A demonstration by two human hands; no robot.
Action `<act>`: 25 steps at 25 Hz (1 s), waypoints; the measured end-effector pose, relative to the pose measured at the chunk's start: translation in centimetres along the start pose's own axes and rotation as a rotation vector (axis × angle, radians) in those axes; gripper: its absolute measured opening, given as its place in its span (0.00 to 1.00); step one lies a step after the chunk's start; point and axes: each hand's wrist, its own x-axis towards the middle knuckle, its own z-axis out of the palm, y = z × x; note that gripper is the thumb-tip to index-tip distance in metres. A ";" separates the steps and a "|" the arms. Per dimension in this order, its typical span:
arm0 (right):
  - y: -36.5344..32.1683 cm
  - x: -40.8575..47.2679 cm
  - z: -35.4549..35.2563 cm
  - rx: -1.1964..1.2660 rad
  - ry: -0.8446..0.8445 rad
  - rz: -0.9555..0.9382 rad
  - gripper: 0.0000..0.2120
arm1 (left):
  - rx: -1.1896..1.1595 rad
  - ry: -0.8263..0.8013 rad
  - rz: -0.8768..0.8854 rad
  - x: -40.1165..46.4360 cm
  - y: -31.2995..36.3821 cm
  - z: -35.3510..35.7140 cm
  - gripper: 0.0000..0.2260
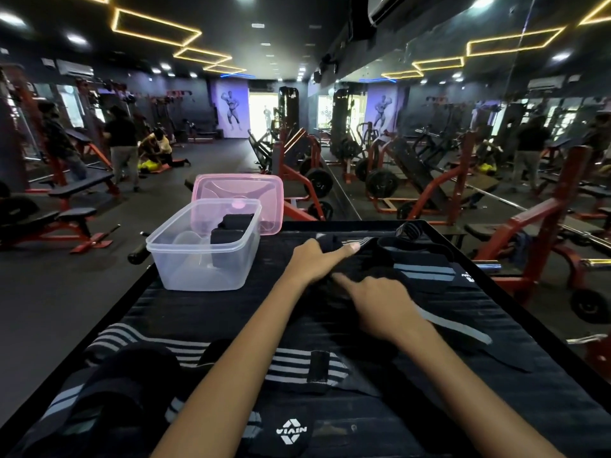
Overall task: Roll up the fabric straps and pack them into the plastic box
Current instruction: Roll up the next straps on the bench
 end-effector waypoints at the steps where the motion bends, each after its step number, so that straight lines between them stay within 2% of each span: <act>1: -1.0 -0.4 0.1 -0.035 0.001 -0.066 0.27 | 0.007 -0.027 -0.048 0.4 -0.2 0.2 0.31; 3: -2.2 -1.0 0.5 -0.065 -0.019 -0.172 0.26 | 0.101 -0.053 -0.114 0.9 -0.7 0.7 0.37; 5: -2.0 -1.3 0.8 -0.075 -0.041 -0.195 0.25 | 0.138 0.021 -0.167 1.3 -2.0 0.7 0.30; 8: -0.3 -2.2 0.8 0.044 -0.131 -0.175 0.28 | -0.107 0.148 -0.241 2.2 -4.7 -0.5 0.17; 11: 1.7 -2.8 0.9 0.290 -0.282 -0.148 0.33 | -0.403 0.159 -0.307 2.9 -7.4 -1.2 0.12; 13: 2.6 -2.8 1.0 0.368 -0.343 -0.147 0.34 | -0.563 0.121 -0.321 2.5 -7.5 -1.3 0.11; 15: 3.2 -2.9 0.8 0.404 -0.374 -0.150 0.35 | -0.613 0.111 -0.299 2.6 -7.4 -1.4 0.11; 19: 5.1 -3.3 -0.7 0.449 -0.439 -0.146 0.35 | -0.572 0.170 -0.263 3.1 -7.1 -1.6 0.05; 22: 6.8 -3.7 -0.7 0.491 -0.393 -0.090 0.32 | -0.636 0.184 -0.319 3.3 -7.6 -2.1 0.07; 25: 8.4 -3.4 -0.4 0.440 -0.169 0.015 0.25 | -0.755 0.143 -0.392 3.1 -8.2 -2.6 0.09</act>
